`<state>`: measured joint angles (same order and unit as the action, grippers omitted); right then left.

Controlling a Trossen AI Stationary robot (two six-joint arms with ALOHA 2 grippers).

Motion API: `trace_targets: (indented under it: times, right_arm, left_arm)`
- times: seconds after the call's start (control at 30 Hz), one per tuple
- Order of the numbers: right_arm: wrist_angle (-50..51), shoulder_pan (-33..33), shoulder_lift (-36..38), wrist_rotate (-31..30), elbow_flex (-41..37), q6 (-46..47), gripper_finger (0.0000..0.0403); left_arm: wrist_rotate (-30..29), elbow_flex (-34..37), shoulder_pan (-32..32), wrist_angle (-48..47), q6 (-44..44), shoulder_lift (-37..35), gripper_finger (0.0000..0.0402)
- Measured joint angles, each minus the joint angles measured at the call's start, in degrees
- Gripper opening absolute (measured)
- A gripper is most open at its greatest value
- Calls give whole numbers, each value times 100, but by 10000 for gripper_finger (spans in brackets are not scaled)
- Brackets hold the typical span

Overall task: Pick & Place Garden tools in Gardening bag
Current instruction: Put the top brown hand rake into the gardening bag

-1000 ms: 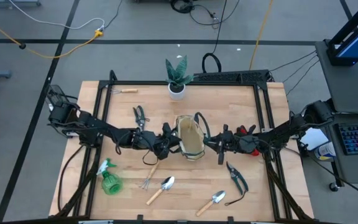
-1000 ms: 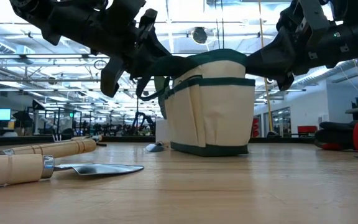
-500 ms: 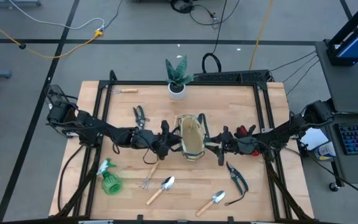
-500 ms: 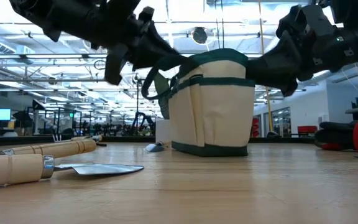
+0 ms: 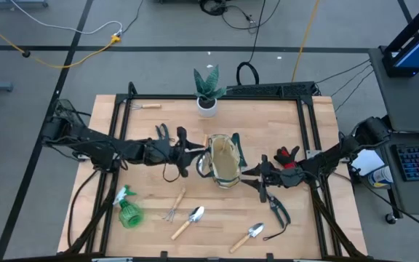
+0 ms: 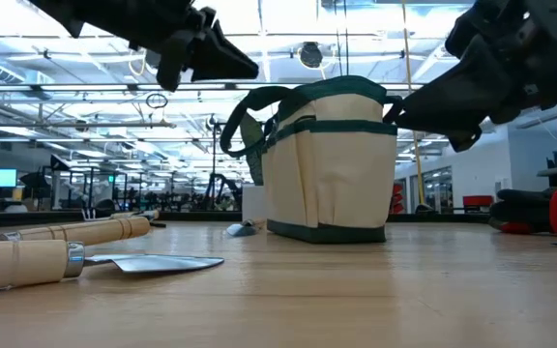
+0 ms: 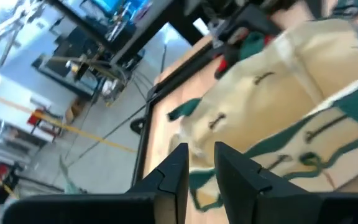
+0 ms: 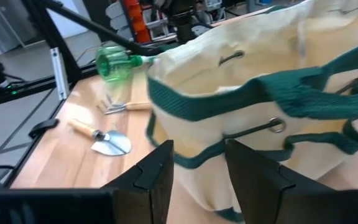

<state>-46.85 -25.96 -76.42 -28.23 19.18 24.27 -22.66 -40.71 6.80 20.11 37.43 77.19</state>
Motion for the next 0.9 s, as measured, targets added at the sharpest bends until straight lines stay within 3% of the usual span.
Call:
trace_targets:
  times: [0.13,0.33,0.57,0.9]
  right_arm:
    - [-12,-119,-1,0,0,-53,137]
    - [-245,-118,0,-2,0,-464,135]
    - [-267,-116,-1,-23,0,-595,135]
    - [-264,-116,0,-24,0,-763,134]
  left_arm:
    - [-32,2,-122,-242,-413,-78,82]
    - [-612,0,-304,-556,-950,-227,81]
    - [-121,2,-652,-2105,-1717,-776,81]
    - [32,0,-1460,-3370,-2183,-1229,92]
